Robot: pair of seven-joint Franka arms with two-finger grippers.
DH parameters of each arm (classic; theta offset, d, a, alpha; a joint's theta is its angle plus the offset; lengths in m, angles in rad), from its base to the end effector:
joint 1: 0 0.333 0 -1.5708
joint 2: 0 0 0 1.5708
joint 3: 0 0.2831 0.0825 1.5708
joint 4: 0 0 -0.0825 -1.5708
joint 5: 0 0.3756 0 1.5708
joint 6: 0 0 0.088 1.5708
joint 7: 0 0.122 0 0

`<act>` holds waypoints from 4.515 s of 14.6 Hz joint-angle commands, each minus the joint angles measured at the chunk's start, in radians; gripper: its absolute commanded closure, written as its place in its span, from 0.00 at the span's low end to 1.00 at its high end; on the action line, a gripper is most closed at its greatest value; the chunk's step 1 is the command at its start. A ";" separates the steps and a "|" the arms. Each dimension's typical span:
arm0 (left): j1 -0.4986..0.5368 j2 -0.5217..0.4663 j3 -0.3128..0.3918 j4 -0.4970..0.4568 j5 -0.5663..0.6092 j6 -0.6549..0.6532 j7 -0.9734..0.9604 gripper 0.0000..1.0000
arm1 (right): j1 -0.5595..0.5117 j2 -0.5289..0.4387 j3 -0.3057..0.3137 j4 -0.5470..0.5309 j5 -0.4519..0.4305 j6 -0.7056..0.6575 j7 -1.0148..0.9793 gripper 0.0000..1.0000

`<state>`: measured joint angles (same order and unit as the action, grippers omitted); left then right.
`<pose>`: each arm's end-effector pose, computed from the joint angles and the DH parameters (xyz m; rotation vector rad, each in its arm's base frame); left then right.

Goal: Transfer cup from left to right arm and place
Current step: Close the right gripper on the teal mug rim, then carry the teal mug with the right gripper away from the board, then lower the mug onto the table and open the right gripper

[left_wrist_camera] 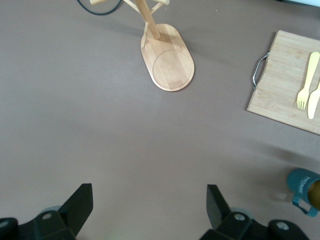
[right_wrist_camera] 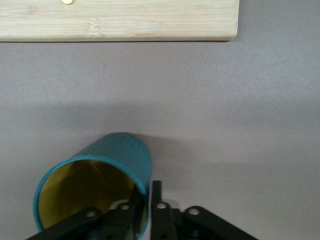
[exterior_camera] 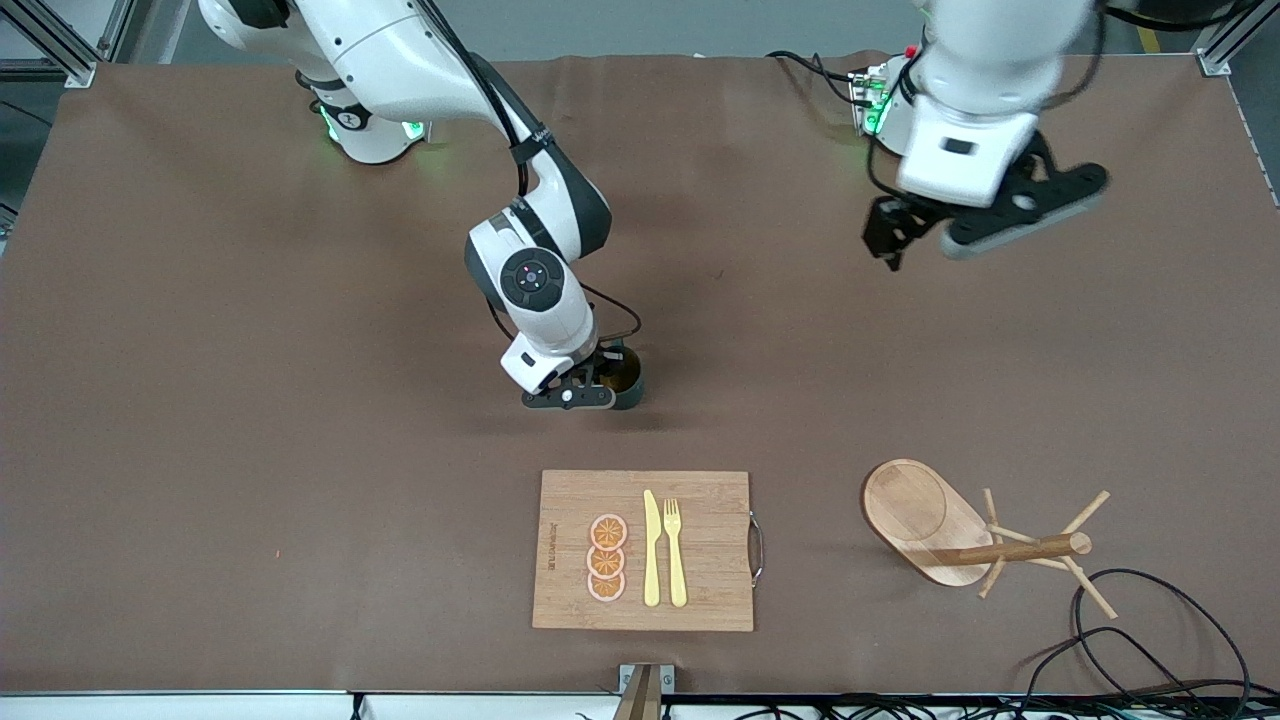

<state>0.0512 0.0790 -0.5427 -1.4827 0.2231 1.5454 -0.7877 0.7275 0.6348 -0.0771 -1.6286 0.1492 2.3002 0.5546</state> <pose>0.5141 -0.2317 0.5793 -2.9541 -0.4504 -0.1568 0.5265 0.4126 0.2181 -3.0631 -0.0220 0.0086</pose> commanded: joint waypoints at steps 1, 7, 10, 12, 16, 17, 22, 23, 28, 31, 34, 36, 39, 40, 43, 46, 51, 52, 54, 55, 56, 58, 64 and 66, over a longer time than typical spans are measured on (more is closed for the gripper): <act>0.057 0.022 -0.010 0.044 -0.030 -0.002 0.073 0.00 | 0.007 0.005 -0.007 0.026 -0.023 -0.008 -0.013 1.00; -0.042 0.010 0.226 0.050 -0.103 0.002 0.315 0.00 | -0.054 -0.053 -0.016 0.018 -0.042 -0.108 -0.379 1.00; -0.039 -0.028 0.335 0.048 -0.215 0.001 0.523 0.00 | -0.152 -0.128 -0.016 -0.049 -0.050 -0.137 -0.673 1.00; -0.041 -0.044 0.349 0.042 -0.214 -0.008 0.567 0.00 | -0.232 -0.191 -0.016 -0.130 -0.050 -0.139 -0.897 1.00; -0.039 -0.096 0.360 -0.008 -0.211 -0.060 0.686 0.00 | -0.388 -0.317 -0.016 -0.285 -0.051 -0.137 -1.311 1.00; -0.039 -0.106 0.374 -0.027 -0.217 -0.060 0.693 0.00 | -0.431 -0.343 -0.016 -0.313 -0.053 -0.137 -1.413 1.00; -0.039 -0.148 0.372 -0.085 -0.218 -0.051 0.670 0.00 | -0.578 -0.434 -0.016 -0.404 -0.129 -0.128 -1.764 1.00; -0.036 -0.148 0.372 -0.085 -0.220 -0.051 0.665 0.00 | -0.595 -0.448 -0.016 -0.415 -0.151 -0.127 -1.810 1.00; -0.037 -0.165 0.363 -0.109 -0.218 -0.048 0.644 0.00 | -0.687 -0.481 -0.016 -0.514 -0.162 -0.027 -2.033 1.00; -0.034 -0.166 0.365 -0.106 -0.218 -0.048 0.660 0.00 | -0.761 -0.477 -0.013 -0.592 -0.161 0.102 -2.227 1.00; -0.034 -0.166 0.366 -0.093 -0.217 -0.062 0.668 0.00 | -0.775 -0.472 -0.013 -0.631 -0.160 0.146 -2.302 1.00; -0.034 -0.165 0.369 -0.088 -0.217 -0.068 0.676 0.00 | -0.780 -0.472 -0.013 -0.672 -0.158 0.200 -2.300 1.00; -0.034 -0.157 0.369 -0.088 -0.217 -0.073 0.683 0.00 | -0.792 -0.466 -0.013 -0.682 -0.148 0.209 -2.294 1.00; -0.037 -0.157 0.366 -0.088 -0.215 -0.073 0.680 0.00 | -0.798 -0.457 -0.013 -0.680 -0.146 0.206 -2.290 1.00; -0.040 -0.159 0.365 -0.088 -0.208 -0.073 0.680 0.00 | -0.798 -0.448 -0.013 -0.680 -0.145 0.206 -2.288 0.99; -0.039 -0.166 0.365 -0.088 -0.208 -0.077 0.677 0.00 | -0.795 -0.439 -0.013 -0.680 -0.145 0.203 -2.273 0.98; -0.036 -0.168 0.365 -0.087 -0.208 -0.088 0.674 0.00 | -0.790 -0.419 -0.012 -0.675 -0.145 0.206 -2.265 0.82; -0.036 -0.168 0.366 -0.087 -0.208 -0.088 0.674 0.00 | -0.789 -0.411 -0.012 -0.672 -0.145 0.206 -2.260 0.55; -0.036 -0.169 0.366 -0.087 -0.206 -0.090 0.671 0.00 | -0.793 -0.412 -0.012 -0.666 -0.143 0.199 -2.253 0.00; -0.036 -0.169 0.366 -0.088 -0.206 -0.090 0.670 0.00 | -0.792 -0.415 -0.012 -0.666 -0.143 0.196 -2.251 0.00; -0.036 -0.171 0.366 -0.088 -0.208 -0.091 0.670 0.00 | -0.792 -0.419 -0.012 -0.653 -0.143 0.165 -2.234 0.00; -0.034 -0.174 0.366 -0.087 -0.208 -0.094 0.670 0.00 | -0.790 -0.431 -0.012 -0.593 -0.143 0.032 -2.161 0.00; -0.034 -0.176 0.366 -0.088 -0.206 -0.096 0.668 0.00 | -0.790 -0.454 -0.012 -0.317 -0.145 -0.390 -1.821 0.00; -0.034 -0.176 0.366 -0.088 -0.206 -0.097 0.668 0.00 | -0.787 -0.460 -0.009 -0.239 -0.145 -0.494 -1.666 0.00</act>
<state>0.0145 -0.0738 -0.1778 -1.5609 0.0199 1.4606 -0.1206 -0.0483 0.1872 -0.1014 -1.9299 0.0013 1.8927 -1.2450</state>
